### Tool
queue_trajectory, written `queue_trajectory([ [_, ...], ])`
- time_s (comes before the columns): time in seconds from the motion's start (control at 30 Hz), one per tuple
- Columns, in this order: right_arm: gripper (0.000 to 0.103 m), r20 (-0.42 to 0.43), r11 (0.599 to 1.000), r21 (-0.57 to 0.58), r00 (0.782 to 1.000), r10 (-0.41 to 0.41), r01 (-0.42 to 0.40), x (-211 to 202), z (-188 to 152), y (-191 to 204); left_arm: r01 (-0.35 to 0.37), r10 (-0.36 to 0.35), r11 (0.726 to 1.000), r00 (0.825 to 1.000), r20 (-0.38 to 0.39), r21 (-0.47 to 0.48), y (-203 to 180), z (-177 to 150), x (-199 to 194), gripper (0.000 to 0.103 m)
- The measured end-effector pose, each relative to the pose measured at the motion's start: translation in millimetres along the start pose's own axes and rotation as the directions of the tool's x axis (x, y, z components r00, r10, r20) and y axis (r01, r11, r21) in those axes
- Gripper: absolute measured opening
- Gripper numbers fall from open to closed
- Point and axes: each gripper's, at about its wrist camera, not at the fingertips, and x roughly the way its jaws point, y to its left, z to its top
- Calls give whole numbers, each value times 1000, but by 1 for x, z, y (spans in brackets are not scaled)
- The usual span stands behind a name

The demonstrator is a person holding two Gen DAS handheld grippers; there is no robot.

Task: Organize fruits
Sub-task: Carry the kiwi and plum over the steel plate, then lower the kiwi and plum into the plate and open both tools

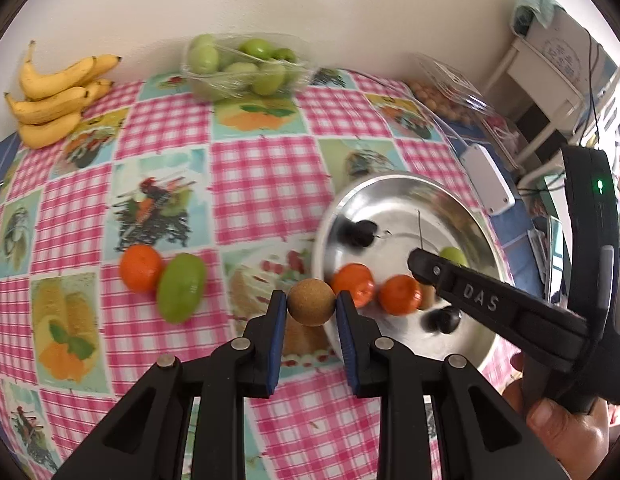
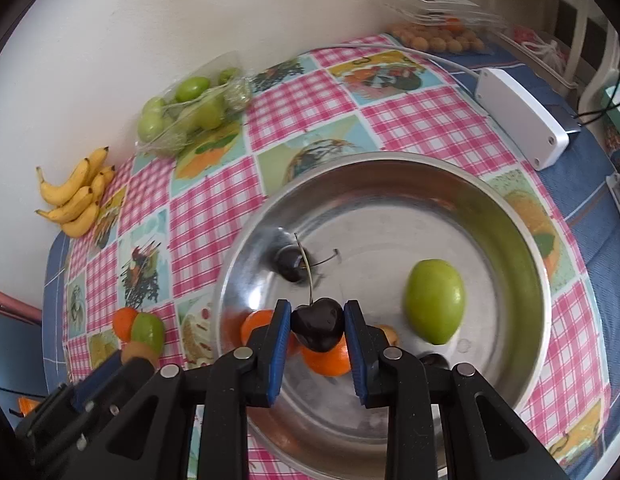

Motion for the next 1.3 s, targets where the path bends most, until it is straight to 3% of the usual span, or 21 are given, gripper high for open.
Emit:
queue_trajectory([
  [0.17, 29, 7, 999, 39, 1000, -10, 10, -2, 2, -16, 39, -38, 999, 999, -39, 34, -21, -7, 12, 26],
  [0.43, 29, -3, 998, 45, 999, -37, 37, 4, 3, -24, 41, -36, 997, 997, -63, 69, -38, -12, 26, 26],
  [1.3, 32, -41, 999, 32, 999, -33, 34, 17, 3, -22, 62, -56, 997, 992, -115, 47, -40, -14, 55, 28],
])
